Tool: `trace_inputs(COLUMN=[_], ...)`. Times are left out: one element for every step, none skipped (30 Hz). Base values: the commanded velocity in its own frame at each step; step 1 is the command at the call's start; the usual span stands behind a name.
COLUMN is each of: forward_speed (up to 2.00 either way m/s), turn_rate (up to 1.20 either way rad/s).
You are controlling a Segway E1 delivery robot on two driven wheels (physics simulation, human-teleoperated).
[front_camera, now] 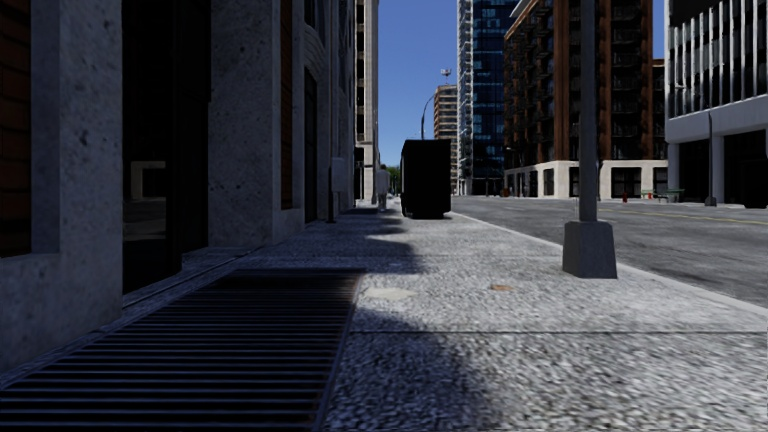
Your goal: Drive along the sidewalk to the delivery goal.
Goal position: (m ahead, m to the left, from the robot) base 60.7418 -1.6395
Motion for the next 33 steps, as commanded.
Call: trace_inputs(forward_speed=[2.0, 2.0, 2.0, 2.0, 2.0, 2.0, 2.0, 2.0, 2.0, 2.0, 2.0, 2.0, 2.0, 2.0, 2.0, 2.0, 2.0, 2.0, 2.0, 2.0, 2.0, 2.0, 2.0, 2.0, 2.0, 2.0, 2.0, 2.0, 2.0, 2.0, 2.0, 2.0, 2.0], turn_rate=[0.0, 0.0, 0.0, 0.0, 0.0, 0.0, 0.0, 0.0, 0.0, 0.0, 0.0, 0.0, 0.0, 0.0, 0.0, 0.0, 0.0, 0.0, 0.0, 0.0, 0.0, 0.0, 0.0, 0.0, 0.0, 0.0, 0.0, 0.0, 0.0, 0.0, 0.0, 0.0, 0.0])
